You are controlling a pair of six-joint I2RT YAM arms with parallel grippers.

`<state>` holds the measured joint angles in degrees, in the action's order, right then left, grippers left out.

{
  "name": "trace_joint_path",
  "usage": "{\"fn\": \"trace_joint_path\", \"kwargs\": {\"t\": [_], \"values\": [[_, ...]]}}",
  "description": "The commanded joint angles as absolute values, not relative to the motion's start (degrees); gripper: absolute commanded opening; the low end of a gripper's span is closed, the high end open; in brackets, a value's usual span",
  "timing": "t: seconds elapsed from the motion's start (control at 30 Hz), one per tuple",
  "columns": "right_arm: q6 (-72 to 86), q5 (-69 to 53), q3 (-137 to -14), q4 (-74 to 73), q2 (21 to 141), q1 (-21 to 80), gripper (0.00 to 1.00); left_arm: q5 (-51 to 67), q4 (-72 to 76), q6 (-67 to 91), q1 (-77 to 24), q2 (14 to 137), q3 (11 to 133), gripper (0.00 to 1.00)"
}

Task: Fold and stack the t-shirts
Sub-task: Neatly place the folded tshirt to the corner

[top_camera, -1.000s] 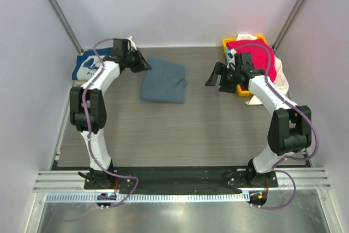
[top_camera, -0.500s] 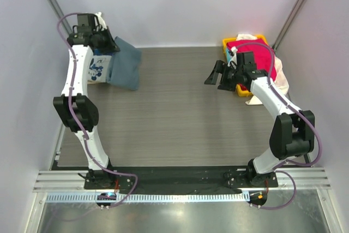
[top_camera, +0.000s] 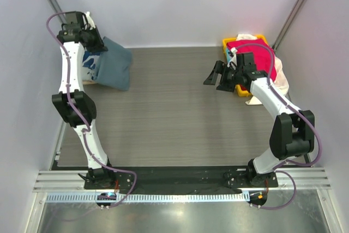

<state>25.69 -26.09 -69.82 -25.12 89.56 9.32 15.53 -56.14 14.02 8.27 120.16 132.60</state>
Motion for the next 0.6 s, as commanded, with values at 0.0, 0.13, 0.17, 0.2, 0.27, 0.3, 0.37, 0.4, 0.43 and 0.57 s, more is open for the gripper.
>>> {"fn": "trace_joint_path", "kwargs": {"t": [0.0, 0.13, 0.17, 0.2, 0.27, 0.3, 0.37, 0.4, 0.43, 0.57], "values": [[26.37, -27.51, -69.7, -23.12, 87.63, 9.49, 0.84, 15.64, -55.11, 12.57, 9.05, 119.27, 137.28, 0.0], [26.54, -28.12, -69.87, -23.03, 87.89, 9.49, 0.84, 15.65, -54.49, 13.71, 9.84, 119.53, 138.77, 0.0], [26.54, -28.21, -69.7, -22.94, 87.72, 9.41, 0.84, 14.95, -54.41, 13.54, 9.84, 119.62, 139.04, 0.0], [26.54, -28.21, -69.52, -22.85, 87.54, 9.49, 0.84, 14.42, -54.32, 13.36, 9.93, 119.53, 139.22, 0.0], [26.46, -28.04, -68.91, -22.59, 87.28, 9.49, 0.84, 13.19, -54.05, 13.27, 10.02, 119.71, 139.22, 0.0], [26.63, -28.04, -68.82, -22.59, 87.28, 9.49, 0.84, 12.84, -54.14, 13.1, 10.28, 120.14, 139.39, 0.0], [26.72, -28.47, -68.82, -22.41, 87.45, 9.49, 0.84, 12.13, -54.31, 12.83, 10.28, 120.93, 140.0, 0.0], [26.81, -28.56, -68.82, -22.41, 87.54, 9.49, 0.84, 11.17, -54.58, 12.57, 10.37, 121.37, 140.36, 0.0], [26.89, -28.56, -68.73, -22.33, 87.71, 9.58, 0.84, 10.73, -54.58, 12.31, 10.37, 122.25, 140.71, 0.0], [27.07, -28.74, -68.38, -21.97, 88.07, 9.49, 0.84, 6.42, -54.67, 11.87, 10.46, 124.1, 142.99, 0.0]]}}
